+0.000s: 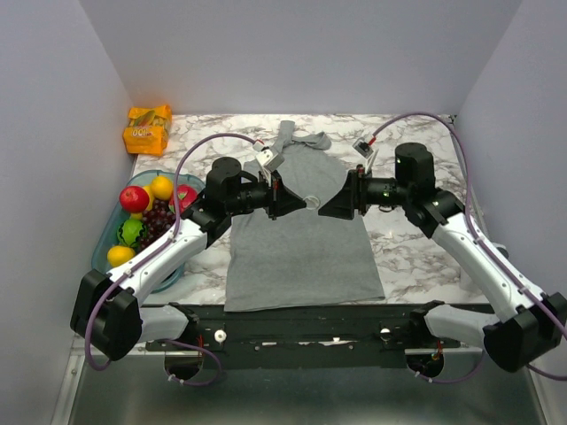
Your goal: Pin the brooch onto the clothing
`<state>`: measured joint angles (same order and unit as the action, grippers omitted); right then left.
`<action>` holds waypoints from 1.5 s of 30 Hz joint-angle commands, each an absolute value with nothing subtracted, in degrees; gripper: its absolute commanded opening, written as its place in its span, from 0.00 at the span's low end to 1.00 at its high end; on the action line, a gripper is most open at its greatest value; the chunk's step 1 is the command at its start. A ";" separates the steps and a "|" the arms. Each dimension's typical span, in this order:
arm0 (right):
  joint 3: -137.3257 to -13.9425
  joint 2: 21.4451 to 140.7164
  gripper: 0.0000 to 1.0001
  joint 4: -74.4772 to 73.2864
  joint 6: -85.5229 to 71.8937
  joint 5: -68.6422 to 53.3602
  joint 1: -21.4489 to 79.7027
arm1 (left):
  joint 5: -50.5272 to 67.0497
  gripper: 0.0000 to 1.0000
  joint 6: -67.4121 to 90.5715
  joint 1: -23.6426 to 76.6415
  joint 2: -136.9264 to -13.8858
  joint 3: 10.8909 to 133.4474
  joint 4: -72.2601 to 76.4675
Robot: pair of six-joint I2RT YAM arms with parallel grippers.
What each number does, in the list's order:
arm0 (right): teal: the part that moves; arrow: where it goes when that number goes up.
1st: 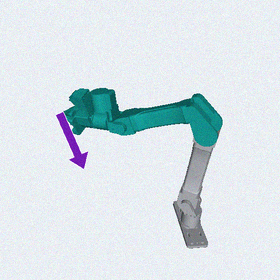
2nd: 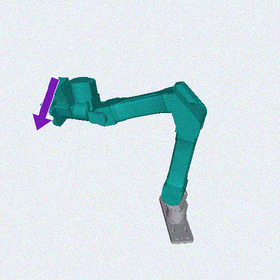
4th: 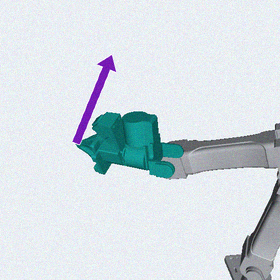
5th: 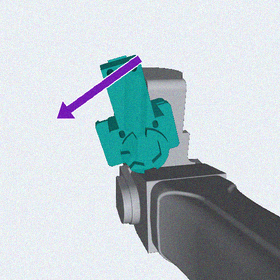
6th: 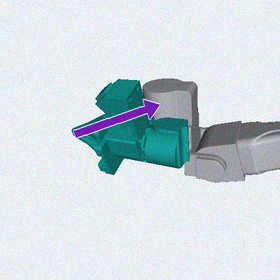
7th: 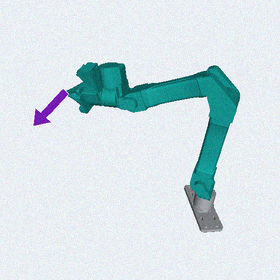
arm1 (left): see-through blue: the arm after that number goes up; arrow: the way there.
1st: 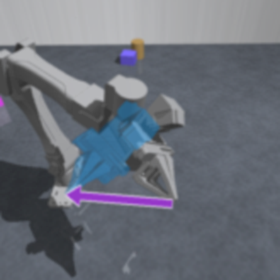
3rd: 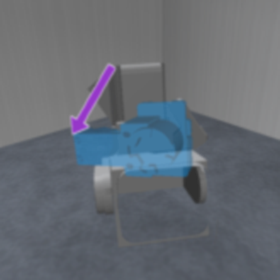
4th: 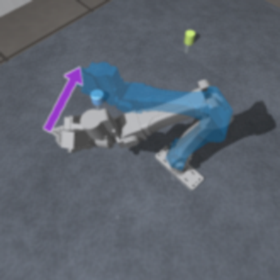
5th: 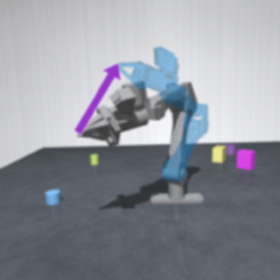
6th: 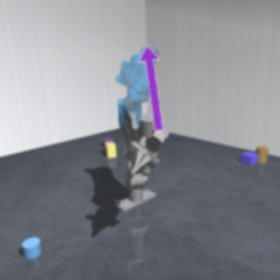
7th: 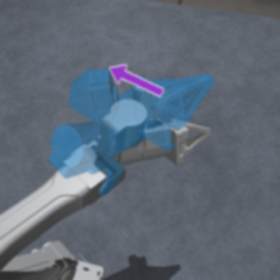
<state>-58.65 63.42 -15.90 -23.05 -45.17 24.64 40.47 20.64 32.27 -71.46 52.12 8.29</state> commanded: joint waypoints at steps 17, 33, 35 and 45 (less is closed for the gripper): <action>-47.81 61.26 0.64 6.07 -28.39 -32.96 28.47 | 41.57 0.00 21.53 32.25 -70.49 53.26 7.03; -49.57 63.90 0.47 5.10 -27.16 -32.17 29.88 | 42.01 0.00 21.53 32.17 -70.22 53.09 7.47; -49.92 64.33 0.44 5.01 -26.90 -32.08 30.06 | 42.10 0.00 21.53 32.26 -70.31 53.00 7.64; -50.36 65.65 0.37 5.01 -26.81 -31.64 30.41 | 42.36 0.00 21.80 32.34 -70.49 52.91 7.91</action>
<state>-48.60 64.97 3.79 -27.83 -33.10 29.85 40.80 21.28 32.27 -71.26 52.18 6.74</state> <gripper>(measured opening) 0.388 0.015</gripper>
